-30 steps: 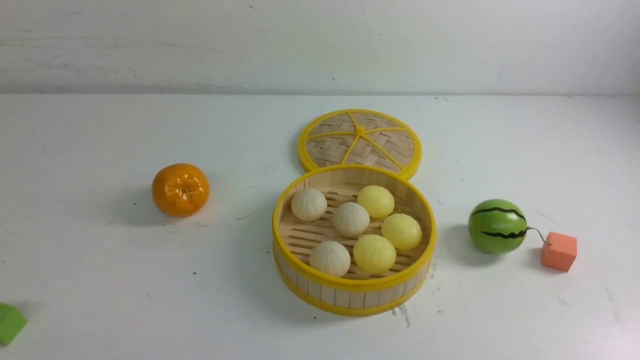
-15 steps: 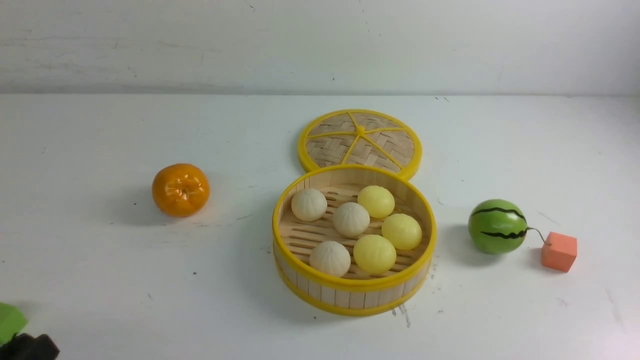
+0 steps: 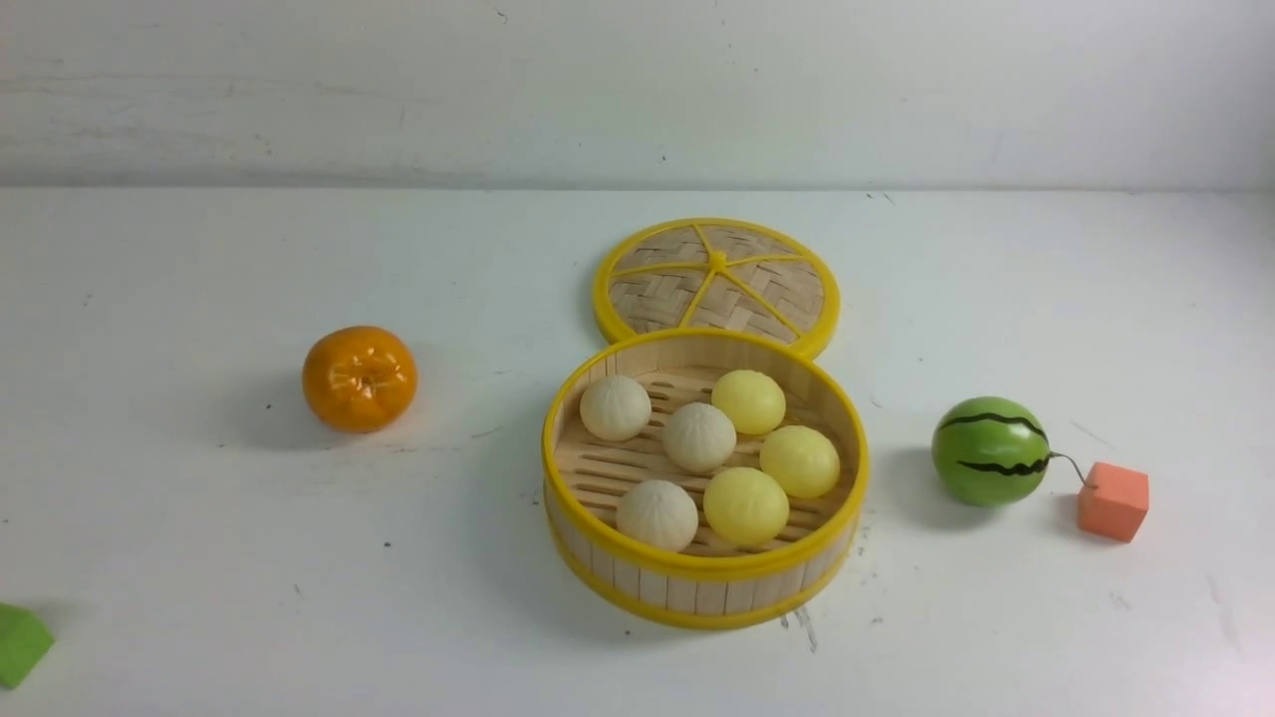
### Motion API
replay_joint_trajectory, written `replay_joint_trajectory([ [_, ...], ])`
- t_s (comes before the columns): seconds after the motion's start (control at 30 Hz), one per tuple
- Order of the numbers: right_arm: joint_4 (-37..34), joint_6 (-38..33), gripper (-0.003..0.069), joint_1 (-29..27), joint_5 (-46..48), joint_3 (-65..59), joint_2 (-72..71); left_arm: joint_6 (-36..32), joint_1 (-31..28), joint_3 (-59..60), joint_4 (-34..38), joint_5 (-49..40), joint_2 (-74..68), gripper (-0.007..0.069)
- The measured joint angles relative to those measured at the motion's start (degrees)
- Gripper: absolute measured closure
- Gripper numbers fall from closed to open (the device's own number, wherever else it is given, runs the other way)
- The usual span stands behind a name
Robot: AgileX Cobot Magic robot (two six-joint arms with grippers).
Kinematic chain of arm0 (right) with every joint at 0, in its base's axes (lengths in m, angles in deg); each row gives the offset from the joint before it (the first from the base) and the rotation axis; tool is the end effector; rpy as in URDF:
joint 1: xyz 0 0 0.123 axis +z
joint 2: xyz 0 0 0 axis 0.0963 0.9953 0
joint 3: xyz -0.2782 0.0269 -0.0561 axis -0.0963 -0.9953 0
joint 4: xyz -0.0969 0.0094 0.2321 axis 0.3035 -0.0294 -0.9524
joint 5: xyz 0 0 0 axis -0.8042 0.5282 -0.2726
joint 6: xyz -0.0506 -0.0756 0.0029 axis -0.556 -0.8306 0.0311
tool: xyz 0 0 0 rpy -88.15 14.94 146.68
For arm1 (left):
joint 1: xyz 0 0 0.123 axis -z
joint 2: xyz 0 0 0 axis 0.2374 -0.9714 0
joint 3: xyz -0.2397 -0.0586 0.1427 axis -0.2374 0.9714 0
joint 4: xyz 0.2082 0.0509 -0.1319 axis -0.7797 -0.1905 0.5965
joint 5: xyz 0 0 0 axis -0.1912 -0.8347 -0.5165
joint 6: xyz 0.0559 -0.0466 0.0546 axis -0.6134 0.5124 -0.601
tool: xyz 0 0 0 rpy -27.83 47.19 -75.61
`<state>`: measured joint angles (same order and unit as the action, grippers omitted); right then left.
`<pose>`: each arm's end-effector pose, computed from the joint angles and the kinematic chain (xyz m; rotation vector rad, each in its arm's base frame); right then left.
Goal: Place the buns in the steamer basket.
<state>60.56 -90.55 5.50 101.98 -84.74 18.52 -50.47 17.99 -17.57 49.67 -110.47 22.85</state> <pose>0.0522 0.0016 0.1727 0.0071 1.8759 0.0309 0.0518 -0.0095 0.1696 -0.2517 1.8788 -0.3731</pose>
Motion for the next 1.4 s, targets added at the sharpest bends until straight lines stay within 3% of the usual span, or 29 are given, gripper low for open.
replay_joint_trajectory([
  [1.4, 0.00, 0.00, 0.0601, 0.00, 0.00, 0.00, 0.00, 0.00, 0.00, 0.00, 0.00, 0.14, 0.00, 0.0637],
])
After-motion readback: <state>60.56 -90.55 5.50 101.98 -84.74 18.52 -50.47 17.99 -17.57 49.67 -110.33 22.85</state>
